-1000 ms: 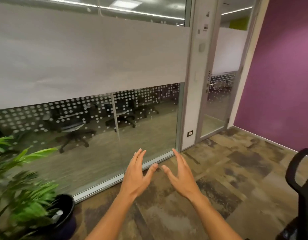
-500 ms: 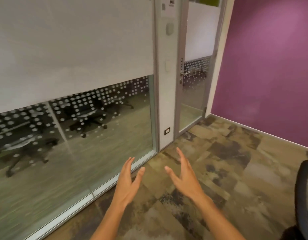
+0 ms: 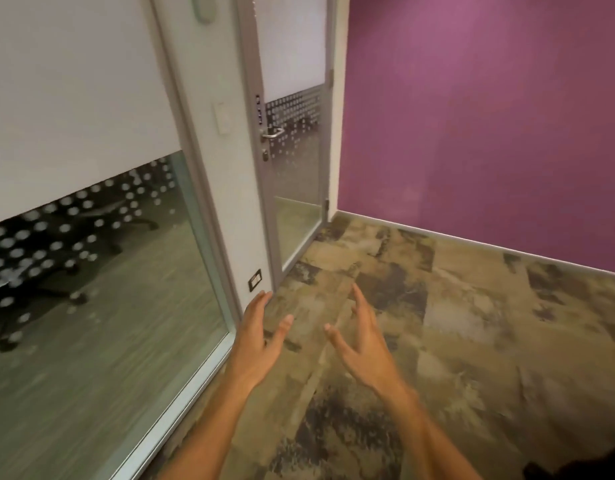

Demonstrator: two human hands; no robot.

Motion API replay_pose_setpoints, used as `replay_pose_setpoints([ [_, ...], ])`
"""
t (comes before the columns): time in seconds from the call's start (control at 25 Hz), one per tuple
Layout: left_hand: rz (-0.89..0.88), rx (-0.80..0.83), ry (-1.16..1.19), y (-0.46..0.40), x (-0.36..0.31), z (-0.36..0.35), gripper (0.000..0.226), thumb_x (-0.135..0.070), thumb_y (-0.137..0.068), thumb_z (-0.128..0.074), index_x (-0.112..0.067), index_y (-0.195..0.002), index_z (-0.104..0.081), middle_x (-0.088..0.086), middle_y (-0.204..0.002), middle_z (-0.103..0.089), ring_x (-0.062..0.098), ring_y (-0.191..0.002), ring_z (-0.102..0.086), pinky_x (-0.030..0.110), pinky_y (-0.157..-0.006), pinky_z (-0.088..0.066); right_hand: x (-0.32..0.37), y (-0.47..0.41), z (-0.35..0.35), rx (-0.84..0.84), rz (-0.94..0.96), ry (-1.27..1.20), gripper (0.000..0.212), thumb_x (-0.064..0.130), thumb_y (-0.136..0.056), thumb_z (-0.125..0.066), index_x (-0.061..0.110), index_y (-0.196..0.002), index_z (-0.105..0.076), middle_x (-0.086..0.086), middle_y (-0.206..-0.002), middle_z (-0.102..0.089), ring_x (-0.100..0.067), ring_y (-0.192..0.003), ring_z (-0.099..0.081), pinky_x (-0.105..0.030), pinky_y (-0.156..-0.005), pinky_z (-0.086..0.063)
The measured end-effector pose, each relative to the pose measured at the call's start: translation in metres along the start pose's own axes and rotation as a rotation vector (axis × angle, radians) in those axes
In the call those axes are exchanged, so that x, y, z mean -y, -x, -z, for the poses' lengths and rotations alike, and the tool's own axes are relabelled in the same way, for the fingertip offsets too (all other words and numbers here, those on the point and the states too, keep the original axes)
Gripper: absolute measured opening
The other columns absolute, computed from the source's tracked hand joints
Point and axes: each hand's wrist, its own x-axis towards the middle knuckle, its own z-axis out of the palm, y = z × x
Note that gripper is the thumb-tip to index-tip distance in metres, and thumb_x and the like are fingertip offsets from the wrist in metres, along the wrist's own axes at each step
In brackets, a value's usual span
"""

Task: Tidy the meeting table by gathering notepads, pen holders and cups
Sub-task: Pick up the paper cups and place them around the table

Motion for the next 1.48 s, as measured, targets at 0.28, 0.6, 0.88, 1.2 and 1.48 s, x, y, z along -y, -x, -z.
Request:
replay_pose_setpoints([
  [0.28, -0.133, 0.182, 0.083, -0.166, -0.007, -0.081, 0.069, -0.064, -0.090, -0.048, -0.030, -0.149, -0.034, -0.019, -0.152, -0.031, -0.009, -0.137, -0.027, 0.022, -0.113, -0.026, -0.074, -0.126, 0.042, -0.166, -0.142, 0.028, 0.084, 0.066, -0.091, -0.054, 0.048, -0.155, -0.002, 0.025, -0.158, -0.013, -0.009, -0.147, -0.027, -0.048, -0.115, -0.037],
  [0.6, -0.175, 0.297, 0.100, -0.362, -0.038, -0.227, 0.076, -0.070, -0.087, -0.046, -0.033, -0.151, -0.029, -0.016, -0.158, -0.027, 0.000, -0.142, -0.027, 0.025, -0.112, -0.027, -0.194, -0.281, 0.148, -0.292, -0.210, 0.060, 0.083, 0.065, -0.092, -0.053, 0.048, -0.154, -0.002, 0.026, -0.158, -0.014, -0.007, -0.149, -0.024, -0.043, -0.119, -0.033],
  [0.88, -0.203, 0.399, 0.116, -0.489, -0.089, -0.358, 0.084, -0.075, -0.082, -0.044, -0.031, -0.151, -0.030, -0.013, -0.159, -0.027, 0.001, -0.142, -0.027, 0.027, -0.112, -0.026, -0.272, -0.396, 0.245, -0.331, -0.269, 0.086, 0.082, 0.059, -0.094, -0.055, 0.041, -0.157, -0.005, 0.027, -0.155, -0.014, -0.006, -0.148, -0.024, -0.038, -0.119, -0.031],
  [1.2, -0.314, 0.666, 0.092, -0.628, -0.136, -0.554, 0.074, -0.062, -0.091, -0.048, -0.029, -0.153, -0.025, -0.010, -0.160, -0.024, 0.006, -0.145, -0.023, 0.033, -0.118, -0.022, -0.394, -0.503, 0.343, -0.438, -0.412, 0.141, 0.081, 0.055, -0.096, -0.055, 0.037, -0.158, -0.006, 0.016, -0.163, -0.014, -0.005, -0.149, -0.019, -0.034, -0.121, -0.026],
  [1.48, -0.474, 0.822, 0.010, -0.740, -0.207, -0.722, 0.080, -0.067, -0.087, -0.045, -0.025, -0.153, -0.027, -0.008, -0.162, -0.020, 0.006, -0.151, -0.003, 0.032, -0.119, -0.011, -0.474, -0.575, 0.455, -0.663, -0.593, 0.105, 0.081, 0.058, -0.095, -0.054, 0.040, -0.157, -0.005, 0.027, -0.157, -0.012, -0.001, -0.148, -0.020, -0.039, -0.120, -0.030],
])
